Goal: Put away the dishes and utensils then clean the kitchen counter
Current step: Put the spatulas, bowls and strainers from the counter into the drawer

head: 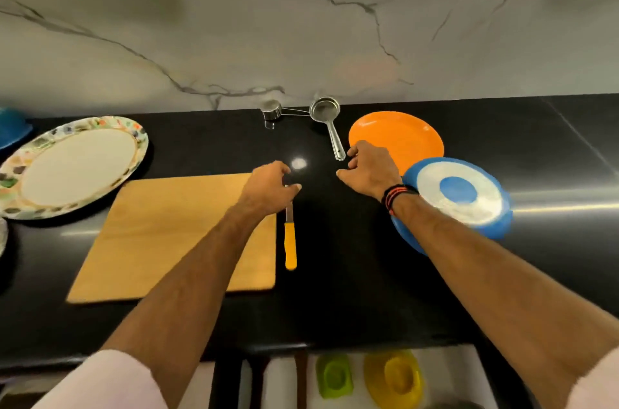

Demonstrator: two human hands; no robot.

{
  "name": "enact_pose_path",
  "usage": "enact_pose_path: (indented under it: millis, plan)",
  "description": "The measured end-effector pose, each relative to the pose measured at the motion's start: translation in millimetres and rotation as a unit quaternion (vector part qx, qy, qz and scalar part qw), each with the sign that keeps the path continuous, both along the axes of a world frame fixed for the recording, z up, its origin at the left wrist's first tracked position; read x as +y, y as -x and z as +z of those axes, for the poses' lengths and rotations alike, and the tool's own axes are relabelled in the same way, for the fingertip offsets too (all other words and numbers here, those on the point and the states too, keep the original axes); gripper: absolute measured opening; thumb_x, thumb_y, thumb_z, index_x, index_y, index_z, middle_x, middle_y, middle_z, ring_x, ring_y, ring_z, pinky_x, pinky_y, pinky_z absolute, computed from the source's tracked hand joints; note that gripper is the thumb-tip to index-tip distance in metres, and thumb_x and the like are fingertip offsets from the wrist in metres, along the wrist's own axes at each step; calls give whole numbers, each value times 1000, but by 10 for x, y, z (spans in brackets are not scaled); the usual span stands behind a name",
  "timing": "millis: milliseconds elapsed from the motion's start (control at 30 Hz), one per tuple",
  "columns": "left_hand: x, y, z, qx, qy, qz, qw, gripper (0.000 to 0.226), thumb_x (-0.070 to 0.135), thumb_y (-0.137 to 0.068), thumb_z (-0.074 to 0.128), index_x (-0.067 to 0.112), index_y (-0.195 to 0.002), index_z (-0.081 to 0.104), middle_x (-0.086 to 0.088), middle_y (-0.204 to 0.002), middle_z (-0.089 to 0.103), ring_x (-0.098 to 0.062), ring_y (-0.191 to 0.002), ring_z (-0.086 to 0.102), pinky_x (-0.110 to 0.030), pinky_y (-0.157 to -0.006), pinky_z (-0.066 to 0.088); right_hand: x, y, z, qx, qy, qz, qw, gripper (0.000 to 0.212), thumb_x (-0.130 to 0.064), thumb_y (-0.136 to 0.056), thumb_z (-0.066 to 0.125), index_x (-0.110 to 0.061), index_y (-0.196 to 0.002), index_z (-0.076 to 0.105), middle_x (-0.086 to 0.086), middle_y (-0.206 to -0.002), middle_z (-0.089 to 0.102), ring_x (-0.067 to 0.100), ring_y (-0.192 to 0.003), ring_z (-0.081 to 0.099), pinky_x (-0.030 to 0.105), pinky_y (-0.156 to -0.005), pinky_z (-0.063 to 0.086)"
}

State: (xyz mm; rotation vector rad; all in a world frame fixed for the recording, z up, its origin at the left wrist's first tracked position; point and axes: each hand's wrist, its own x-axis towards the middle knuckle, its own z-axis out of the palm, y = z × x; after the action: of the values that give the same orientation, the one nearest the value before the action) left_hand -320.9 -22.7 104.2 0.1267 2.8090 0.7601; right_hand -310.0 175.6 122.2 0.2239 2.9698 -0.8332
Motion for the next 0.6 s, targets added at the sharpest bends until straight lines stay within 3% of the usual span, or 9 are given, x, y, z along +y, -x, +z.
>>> enact_pose_path:
  millis: [167, 267, 367, 500, 600]
  plan:
    - [-9, 846, -249, 25, 2, -4, 1000, 43, 35, -89, 68, 18, -127, 56, -3, -123, 60, -19, -107, 60, -35, -91, 52, -41, 759, -262, 28, -61, 2, 998, 52, -32, -83, 76, -7, -123, 54, 12, -108, 66, 27, -97, 63, 39, -83, 55]
    - [86, 1336, -366, 74, 35, -17, 996, 47, 35, -88, 69, 15, -129, 56, -7, -127, 60, -24, -113, 59, -38, -98, 49, -74, 1108, -374, 67, -93, -17, 993, 55, -34, -83, 74, -4, -124, 53, 14, -111, 65, 30, -102, 62, 31, -72, 45]
    - [252, 1738, -439, 120, 64, -27, 990, 51, 32, -88, 69, 9, -132, 54, -12, -133, 56, -29, -122, 54, -41, -103, 45, -135, 1324, -411, 88, -118, -12, 989, 49, -33, -84, 73, -2, -118, 56, 14, -111, 65, 29, -103, 62, 29, -71, 40]
    - [458, 2084, -591, 154, 90, -63, 982, 44, 26, -87, 68, 7, -125, 57, -13, -129, 56, -30, -120, 54, -40, -101, 45, -200, 1482, -470, 94, -145, -14, 985, 33, -24, -80, 75, -3, -104, 62, 14, -103, 66, 23, -80, 53, 28, -66, 40]
    - [553, 2234, -674, 170, 93, -82, 978, 36, 23, -87, 65, 11, -122, 61, -12, -125, 60, -31, -115, 57, -41, -99, 47, -218, 1533, -543, 90, -138, -23, 986, 29, -15, -79, 73, -3, -103, 62, 14, -102, 65, 21, -76, 50, 27, -66, 41]
